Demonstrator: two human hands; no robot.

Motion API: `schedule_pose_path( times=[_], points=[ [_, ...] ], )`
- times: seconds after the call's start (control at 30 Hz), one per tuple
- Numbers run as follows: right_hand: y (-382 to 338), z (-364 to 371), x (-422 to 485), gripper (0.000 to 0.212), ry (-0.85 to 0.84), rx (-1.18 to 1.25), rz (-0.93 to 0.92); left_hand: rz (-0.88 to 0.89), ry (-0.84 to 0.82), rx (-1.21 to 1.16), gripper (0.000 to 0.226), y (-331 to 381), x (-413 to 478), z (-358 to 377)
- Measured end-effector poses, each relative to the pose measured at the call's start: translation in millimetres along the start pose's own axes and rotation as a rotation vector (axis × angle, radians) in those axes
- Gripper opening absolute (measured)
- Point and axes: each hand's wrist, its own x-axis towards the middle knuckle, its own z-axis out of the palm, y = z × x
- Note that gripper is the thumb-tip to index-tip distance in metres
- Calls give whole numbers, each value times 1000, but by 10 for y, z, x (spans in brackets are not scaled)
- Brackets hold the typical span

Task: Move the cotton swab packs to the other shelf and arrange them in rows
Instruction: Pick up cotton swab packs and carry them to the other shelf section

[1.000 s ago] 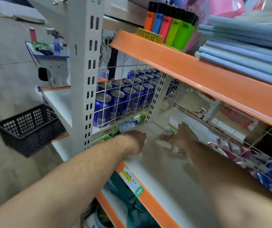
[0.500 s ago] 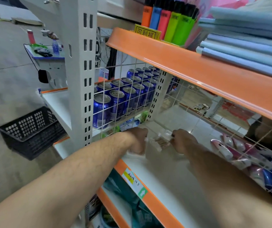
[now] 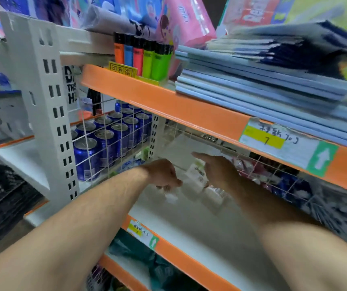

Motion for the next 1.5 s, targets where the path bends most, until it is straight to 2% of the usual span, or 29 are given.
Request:
schedule_pose_path(
  times=[0.1, 0.17, 0.2, 0.27, 0.33, 0.43, 0.53, 0.77, 0.83, 0.93, 1.0, 1.07, 1.13, 1.23, 1.37, 1.5],
  points=[
    [105, -28, -146, 61, 4, 15, 74, 14, -165, 82, 42, 134, -20, 3],
    [144, -54, -238, 51, 0, 1, 116, 5, -148, 133, 59, 164, -17, 40],
    [153, -68, -284, 43, -1, -1, 136, 10, -103, 112, 56, 165, -11, 59],
    [155, -75, -362, 26, 14, 3, 148, 20, -7, 19, 31, 158, -15, 87],
    [115, -79, -418, 17, 27, 29, 162, 31, -14, -77, 17, 148, -15, 84],
    [39, -54, -454, 19, 13, 90, 178, -22, -44, -253, 21, 103, -23, 74],
    [-34, -29, -471, 21, -6, 129, 190, -42, -17, -295, 26, 50, -32, 46],
    [-124, -38, -549, 27, -4, 144, 193, 1, -15, -457, 17, -7, -87, 4],
    [-107, -38, -627, 32, -8, 166, 202, 22, -15, -463, 9, 52, -81, 48],
    [-27, -101, -830, 39, -32, 197, 291, 85, -33, -423, 13, 217, -32, 177],
    [65, -175, -1035, 57, -47, 240, 380, 134, -41, -468, 14, 369, 3, 284],
    [190, -248, -1287, 72, -47, 312, 459, 142, -81, -544, 34, 579, 29, 397],
    [345, -315, -1582, 68, -54, 327, 515, 146, -122, -570, 38, 847, 26, 540],
    [596, -461, -2078, 48, -45, 201, 588, 203, -148, -554, 30, 1379, -3, 768],
    [911, -732, -2865, 57, -65, 152, 763, 359, -204, -438, 21, 2201, -145, 1170],
    [1235, -934, -3827, 40, -101, -6, 853, 474, -260, -353, 27, 3089, -392, 1773]
  ],
)
